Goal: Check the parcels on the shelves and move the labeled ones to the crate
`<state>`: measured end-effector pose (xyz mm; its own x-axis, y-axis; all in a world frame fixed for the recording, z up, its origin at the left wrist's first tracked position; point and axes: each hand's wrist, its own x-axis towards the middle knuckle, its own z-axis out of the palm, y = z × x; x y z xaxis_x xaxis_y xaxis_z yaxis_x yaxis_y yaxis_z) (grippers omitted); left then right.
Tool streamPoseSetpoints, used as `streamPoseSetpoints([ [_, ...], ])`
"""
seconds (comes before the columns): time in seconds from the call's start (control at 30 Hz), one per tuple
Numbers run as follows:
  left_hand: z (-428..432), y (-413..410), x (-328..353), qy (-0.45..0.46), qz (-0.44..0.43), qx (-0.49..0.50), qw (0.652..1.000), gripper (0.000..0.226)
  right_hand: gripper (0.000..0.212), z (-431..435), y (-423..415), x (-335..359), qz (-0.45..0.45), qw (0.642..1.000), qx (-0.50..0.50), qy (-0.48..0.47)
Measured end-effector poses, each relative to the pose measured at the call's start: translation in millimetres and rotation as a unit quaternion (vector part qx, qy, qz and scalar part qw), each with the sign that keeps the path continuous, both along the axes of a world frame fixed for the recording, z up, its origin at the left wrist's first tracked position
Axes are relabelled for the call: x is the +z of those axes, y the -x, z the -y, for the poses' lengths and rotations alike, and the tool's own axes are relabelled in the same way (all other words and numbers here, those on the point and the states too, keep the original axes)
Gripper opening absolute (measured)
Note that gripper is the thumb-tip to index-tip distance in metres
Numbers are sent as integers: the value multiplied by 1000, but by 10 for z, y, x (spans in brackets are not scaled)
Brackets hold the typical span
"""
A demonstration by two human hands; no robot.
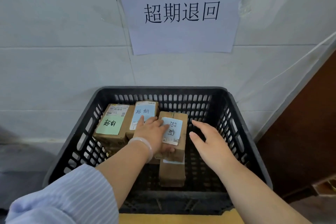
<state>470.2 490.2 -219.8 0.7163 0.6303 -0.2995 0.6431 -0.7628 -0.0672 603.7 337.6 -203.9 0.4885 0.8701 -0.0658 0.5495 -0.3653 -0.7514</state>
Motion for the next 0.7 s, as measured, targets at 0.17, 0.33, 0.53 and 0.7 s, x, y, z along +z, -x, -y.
streamPoseSetpoints([
  [0.17, -62, -116, -61, -16, 20, 49, 998, 91, 63, -8, 2, -50, 71, 995, 26, 69],
  [0.33, -32, -122, -23, -2, 46, 64, 997, 92, 74, 12, 66, 50, 196, 974, 30, 108],
  [0.53, 216, -1, 320, 15, 202, 11, 979, 82, 76, 399, 222, 271, 264, 962, -72, 14],
  [0.7, 698, 14, 546, 14, 282, -169, 945, 85, 78, 1104, 678, 372, 280, 932, -230, 17],
])
